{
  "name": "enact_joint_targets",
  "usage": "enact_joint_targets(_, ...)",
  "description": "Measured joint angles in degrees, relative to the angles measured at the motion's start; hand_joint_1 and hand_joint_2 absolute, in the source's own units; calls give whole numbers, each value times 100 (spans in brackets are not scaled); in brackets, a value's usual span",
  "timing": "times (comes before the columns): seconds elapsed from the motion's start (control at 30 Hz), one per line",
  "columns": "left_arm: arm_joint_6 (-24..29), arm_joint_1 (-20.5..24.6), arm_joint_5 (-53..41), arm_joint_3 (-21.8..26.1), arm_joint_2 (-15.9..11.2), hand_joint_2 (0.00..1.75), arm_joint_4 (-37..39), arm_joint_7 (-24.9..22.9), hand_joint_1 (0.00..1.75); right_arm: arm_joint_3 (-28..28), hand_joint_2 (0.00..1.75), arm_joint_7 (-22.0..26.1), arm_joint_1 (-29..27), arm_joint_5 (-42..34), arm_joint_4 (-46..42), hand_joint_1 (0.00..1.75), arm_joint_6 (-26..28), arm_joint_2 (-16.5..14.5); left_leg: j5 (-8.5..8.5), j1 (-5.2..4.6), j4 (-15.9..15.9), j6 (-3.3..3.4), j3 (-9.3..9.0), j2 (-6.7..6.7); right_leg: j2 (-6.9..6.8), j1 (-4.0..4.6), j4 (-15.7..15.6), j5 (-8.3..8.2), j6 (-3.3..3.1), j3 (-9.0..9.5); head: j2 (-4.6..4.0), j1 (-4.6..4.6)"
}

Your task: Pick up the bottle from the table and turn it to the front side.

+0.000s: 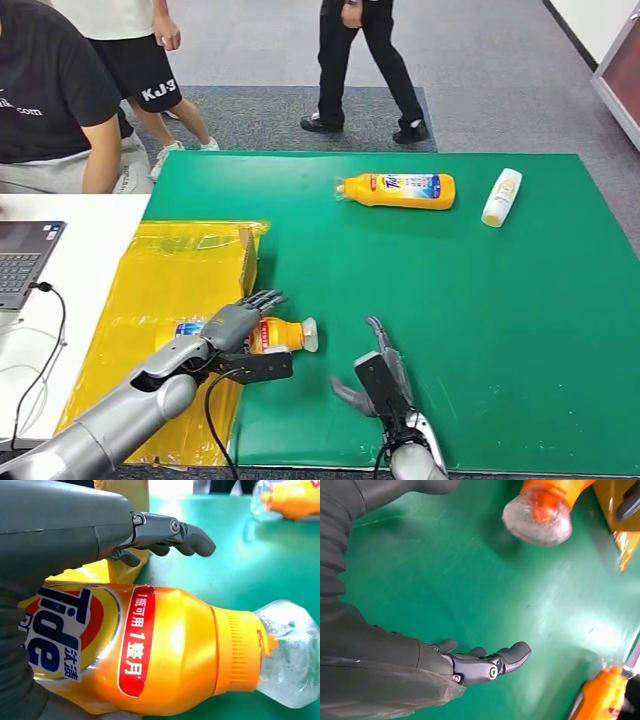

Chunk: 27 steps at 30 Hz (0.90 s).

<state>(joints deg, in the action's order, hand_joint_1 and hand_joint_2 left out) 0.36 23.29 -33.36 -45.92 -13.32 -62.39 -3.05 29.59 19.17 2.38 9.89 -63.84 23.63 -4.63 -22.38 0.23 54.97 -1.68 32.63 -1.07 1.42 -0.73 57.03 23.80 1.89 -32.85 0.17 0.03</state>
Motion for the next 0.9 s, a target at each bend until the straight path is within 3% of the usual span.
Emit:
enact_joint_targets(0.23,117,-428,-889,474,75,175,-349,-26,0,-190,175,-73,-197,135,-232,0,35,2,5,5,0,-5,31,3,5,3,1,-3,-5,-37,0,0)
enact_joint_targets(0.4,-1,-653,-1053,686,131,175,-676,267,0,-261,175,-81,-265,202,-327,0,29,2,6,6,0,-5,57,4,5,3,1,-3,-5,-62,0,-1)
enact_joint_targets(0.53,201,-863,-1380,705,166,175,-1257,568,0,-344,175,-81,-435,242,-469,0,69,13,7,6,5,0,81,2,1,3,1,-1,-1,-81,0,1)
enact_joint_targets(0.73,1476,-998,-2352,618,416,175,-2431,944,0,-496,175,-10,-856,237,-816,0,35,100,-4,4,11,15,102,2,0,0,0,3,7,-91,0,2)
enact_joint_targets(0.83,2233,-988,-2454,606,435,175,-2759,1244,0,-506,175,22,-788,249,-814,0,-118,114,-4,4,11,12,104,3,1,0,0,2,7,-93,0,1)
enact_joint_targets(0.9,2457,-993,-2329,616,417,175,-2867,1451,0,-502,175,39,-693,253,-781,0,-184,113,1,6,11,10,105,3,1,2,1,2,7,-93,0,1)
